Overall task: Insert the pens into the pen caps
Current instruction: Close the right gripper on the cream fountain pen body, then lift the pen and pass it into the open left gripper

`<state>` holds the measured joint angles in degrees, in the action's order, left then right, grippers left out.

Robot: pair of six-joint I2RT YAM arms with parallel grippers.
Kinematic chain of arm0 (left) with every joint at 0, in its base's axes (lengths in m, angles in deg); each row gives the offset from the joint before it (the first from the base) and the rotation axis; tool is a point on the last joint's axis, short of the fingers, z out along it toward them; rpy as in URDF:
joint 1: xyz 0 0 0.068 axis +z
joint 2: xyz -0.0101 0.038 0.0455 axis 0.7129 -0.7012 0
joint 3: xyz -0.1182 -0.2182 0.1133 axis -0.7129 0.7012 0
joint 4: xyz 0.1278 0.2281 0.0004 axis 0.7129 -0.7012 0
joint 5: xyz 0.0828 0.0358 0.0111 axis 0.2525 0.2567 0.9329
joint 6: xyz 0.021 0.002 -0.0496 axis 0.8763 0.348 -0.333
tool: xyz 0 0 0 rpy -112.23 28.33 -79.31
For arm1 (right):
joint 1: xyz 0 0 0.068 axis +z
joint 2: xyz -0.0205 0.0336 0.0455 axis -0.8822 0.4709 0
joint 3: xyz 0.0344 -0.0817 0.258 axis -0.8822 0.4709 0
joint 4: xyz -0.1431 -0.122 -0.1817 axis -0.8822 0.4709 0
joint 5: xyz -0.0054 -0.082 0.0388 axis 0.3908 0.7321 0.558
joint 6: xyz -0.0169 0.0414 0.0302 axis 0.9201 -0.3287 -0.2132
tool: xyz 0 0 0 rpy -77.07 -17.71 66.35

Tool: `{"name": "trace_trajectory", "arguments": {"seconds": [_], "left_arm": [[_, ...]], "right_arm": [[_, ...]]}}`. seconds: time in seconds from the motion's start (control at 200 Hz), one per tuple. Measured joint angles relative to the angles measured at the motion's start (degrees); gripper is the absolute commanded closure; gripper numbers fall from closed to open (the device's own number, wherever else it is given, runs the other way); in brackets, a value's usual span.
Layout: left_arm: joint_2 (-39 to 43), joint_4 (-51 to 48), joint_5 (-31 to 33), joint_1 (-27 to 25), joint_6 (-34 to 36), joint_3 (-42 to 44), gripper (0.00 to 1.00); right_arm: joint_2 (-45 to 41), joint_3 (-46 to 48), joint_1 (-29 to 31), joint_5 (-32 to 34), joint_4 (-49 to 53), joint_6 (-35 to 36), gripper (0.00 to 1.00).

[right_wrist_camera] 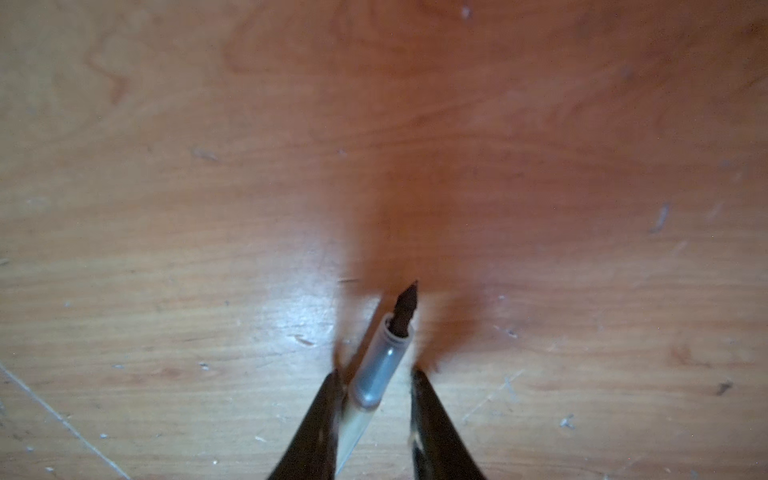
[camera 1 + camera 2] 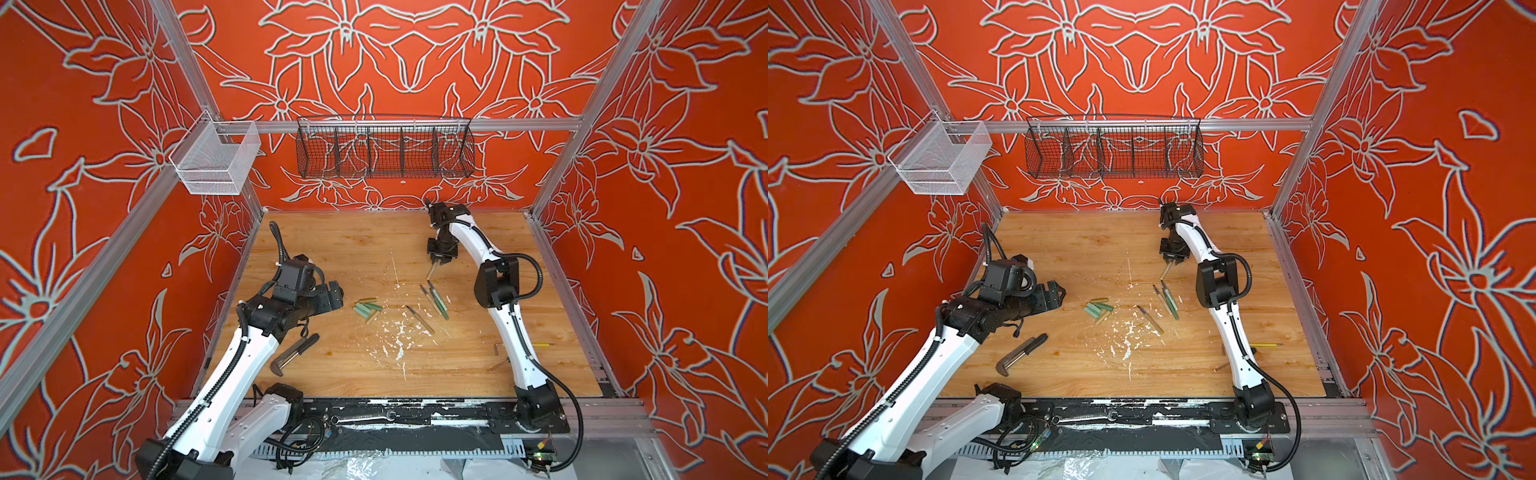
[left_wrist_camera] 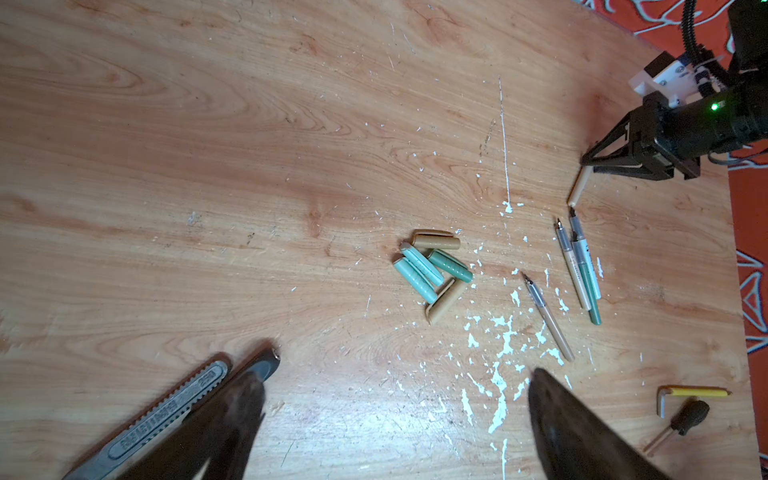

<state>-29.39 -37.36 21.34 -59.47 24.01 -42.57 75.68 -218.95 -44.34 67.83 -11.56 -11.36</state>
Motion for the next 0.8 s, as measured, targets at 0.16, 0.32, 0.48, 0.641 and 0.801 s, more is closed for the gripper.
{"name": "trace_trajectory", "arguments": {"seconds": [0.16, 0.32, 0.48, 0.641, 0.801], "left_arm": [[-2.89, 1.46, -1.36, 0.0, 0.11, -0.74, 0.03], [-6.8, 3.69, -2.54, -0.42, 0.15, -2.36, 0.03], [-9.75, 4.9, -3.39, -1.2, 0.42, -4.46, 0.03], [-11.82, 7.54, -5.75, -1.81, 1.11, -6.23, 0.03], [-12.98, 11.8, -9.62, -1.84, 2.01, -6.97, 0.03]], "right_arm": [[0.0, 0.0, -0.17, 0.13, 0.07, -1.25, 0.83], [0.0, 0.0, -0.48, -1.79, -0.81, -3.78, 0.86], [-0.2, 0.94, -0.61, -6.1, -4.9, -5.57, 0.9], [-5.03, 11.85, -0.66, -14.4, -18.91, -5.66, 0.93], [-13.53, 26.32, -0.42, -24.02, -35.69, -5.86, 0.96]]}}
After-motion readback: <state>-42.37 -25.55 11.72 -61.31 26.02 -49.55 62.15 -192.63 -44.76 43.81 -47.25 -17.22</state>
